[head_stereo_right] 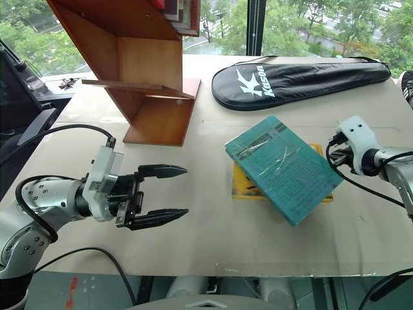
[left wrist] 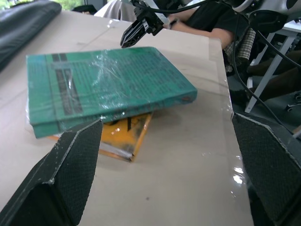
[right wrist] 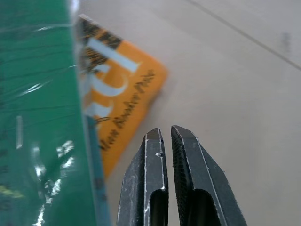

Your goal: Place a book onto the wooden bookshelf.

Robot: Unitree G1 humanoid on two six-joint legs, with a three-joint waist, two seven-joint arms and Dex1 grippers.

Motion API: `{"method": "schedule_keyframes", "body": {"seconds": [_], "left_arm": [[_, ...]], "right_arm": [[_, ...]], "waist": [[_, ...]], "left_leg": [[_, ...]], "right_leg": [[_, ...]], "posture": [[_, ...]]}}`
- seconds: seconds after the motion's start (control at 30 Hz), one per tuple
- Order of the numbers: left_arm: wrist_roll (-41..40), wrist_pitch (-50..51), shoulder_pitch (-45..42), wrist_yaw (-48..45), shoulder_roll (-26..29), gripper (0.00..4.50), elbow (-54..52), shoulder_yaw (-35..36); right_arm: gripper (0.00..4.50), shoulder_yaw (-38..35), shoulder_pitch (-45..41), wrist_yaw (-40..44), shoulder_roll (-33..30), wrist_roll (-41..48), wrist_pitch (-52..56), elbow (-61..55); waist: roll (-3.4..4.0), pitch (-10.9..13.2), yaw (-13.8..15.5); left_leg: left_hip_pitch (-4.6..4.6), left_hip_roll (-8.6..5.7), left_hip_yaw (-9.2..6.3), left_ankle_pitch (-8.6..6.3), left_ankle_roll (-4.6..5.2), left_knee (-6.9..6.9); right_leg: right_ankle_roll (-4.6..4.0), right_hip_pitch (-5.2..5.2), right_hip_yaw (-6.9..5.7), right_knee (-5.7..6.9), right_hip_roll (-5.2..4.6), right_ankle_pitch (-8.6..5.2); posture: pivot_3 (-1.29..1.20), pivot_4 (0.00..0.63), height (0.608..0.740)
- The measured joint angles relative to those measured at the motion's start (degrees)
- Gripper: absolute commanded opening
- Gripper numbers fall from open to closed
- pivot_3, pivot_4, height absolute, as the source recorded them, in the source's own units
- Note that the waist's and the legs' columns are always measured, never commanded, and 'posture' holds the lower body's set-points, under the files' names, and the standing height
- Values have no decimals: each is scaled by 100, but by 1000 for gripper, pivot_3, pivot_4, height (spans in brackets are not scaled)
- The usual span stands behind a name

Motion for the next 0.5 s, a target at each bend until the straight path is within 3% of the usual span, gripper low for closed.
{"method": "schedule_keyframes", "body": {"seconds": [0.37, 0.5], "left_arm": [[164, -64, 475, 108, -9, 4500, 54, 50], [316, -64, 571, 268, -17, 4500, 93, 47]], "right_arm": [[53, 475, -393, -329, 1251, -59, 525, -776], [53, 471, -336, -423, 1366, -68, 589, -988]], "waist": [[2, 1, -29], [2, 1, -26]], "left_leg": [[-7, 0, -7, 9, -17, -1], [-15, 0, -7, 9, -17, -1]], "right_leg": [[-1, -6, -5, 0, -5, 0], [-1, -18, -5, 1, -7, 0]], "posture": [[0, 150, 740], [0, 150, 740]]}}
